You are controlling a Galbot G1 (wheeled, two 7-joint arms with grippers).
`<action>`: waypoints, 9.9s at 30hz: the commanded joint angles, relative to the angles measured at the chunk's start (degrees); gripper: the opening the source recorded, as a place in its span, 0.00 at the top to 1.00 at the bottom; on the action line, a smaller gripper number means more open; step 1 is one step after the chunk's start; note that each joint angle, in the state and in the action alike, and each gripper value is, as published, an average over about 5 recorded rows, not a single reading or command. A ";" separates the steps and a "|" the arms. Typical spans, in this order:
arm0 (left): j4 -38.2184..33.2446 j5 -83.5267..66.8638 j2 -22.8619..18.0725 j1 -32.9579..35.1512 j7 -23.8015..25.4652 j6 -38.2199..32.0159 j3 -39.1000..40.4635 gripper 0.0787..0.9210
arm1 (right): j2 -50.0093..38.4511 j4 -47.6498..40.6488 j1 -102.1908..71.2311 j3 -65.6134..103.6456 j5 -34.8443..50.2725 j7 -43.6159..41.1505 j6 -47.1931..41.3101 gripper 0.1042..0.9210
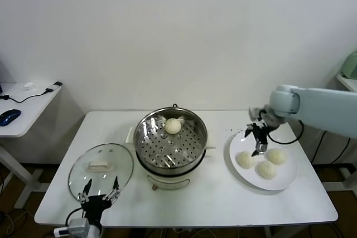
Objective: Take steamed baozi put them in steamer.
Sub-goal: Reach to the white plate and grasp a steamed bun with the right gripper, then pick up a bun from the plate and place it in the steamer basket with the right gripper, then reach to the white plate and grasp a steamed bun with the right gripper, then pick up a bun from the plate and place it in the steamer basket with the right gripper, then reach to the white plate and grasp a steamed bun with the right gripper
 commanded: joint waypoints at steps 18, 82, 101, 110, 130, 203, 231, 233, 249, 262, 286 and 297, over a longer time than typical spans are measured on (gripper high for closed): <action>1.76 0.17 0.02 -0.51 -0.09 -0.39 0.59 0.12 | 3.20 -12.09 -19.20 13.64 -7.86 2.61 -4.31 0.12; -2.34 -0.16 0.84 1.34 -0.74 0.66 1.12 0.12 | 39.92 -9.28 -1.14 6.56 23.43 8.39 -12.94 0.35; -1.78 -0.08 0.57 0.65 -0.84 0.44 1.65 0.12 | 36.13 -8.03 -1.01 10.42 21.44 7.18 -8.54 0.13; -2.61 0.05 0.30 1.15 -0.92 0.48 1.61 0.12 | 22.43 -3.73 16.64 2.80 18.12 -8.87 2.13 0.12; -3.25 0.61 -0.23 0.93 -0.34 0.56 0.78 0.12 | -14.44 5.12 -0.02 -1.61 -11.33 -7.28 2.56 0.12; -3.57 0.88 -1.38 1.88 -0.89 0.72 0.49 0.12 | 35.14 3.71 7.30 11.85 -16.95 -11.08 38.89 0.31; -2.85 0.95 -1.56 2.25 -1.94 0.09 0.28 0.12 | 33.85 -1.22 -0.31 11.14 -21.30 -7.79 41.35 0.14; -2.95 0.96 -1.58 2.31 -1.92 0.11 0.33 0.12 | 32.67 -1.17 1.95 11.72 -19.81 -9.43 41.91 0.13; -3.68 0.97 -1.24 2.31 -1.59 0.12 0.63 0.12 | 2.97 -6.02 18.55 -3.20 -4.84 -14.83 17.53 0.12; -3.40 1.21 -1.06 1.85 -0.56 0.64 0.50 0.12 | -10.72 -15.87 -15.07 22.51 -25.02 -13.61 14.05 0.12; -2.49 4.05 -2.70 3.14 0.37 1.07 0.48 0.12 | -3.06 -28.59 -32.36 39.93 -30.83 -12.13 13.39 0.12; -2.68 4.42 -2.93 3.20 0.37 1.23 0.72 0.12 | -1.82 -28.90 -32.92 40.73 -32.27 -10.64 12.72 0.16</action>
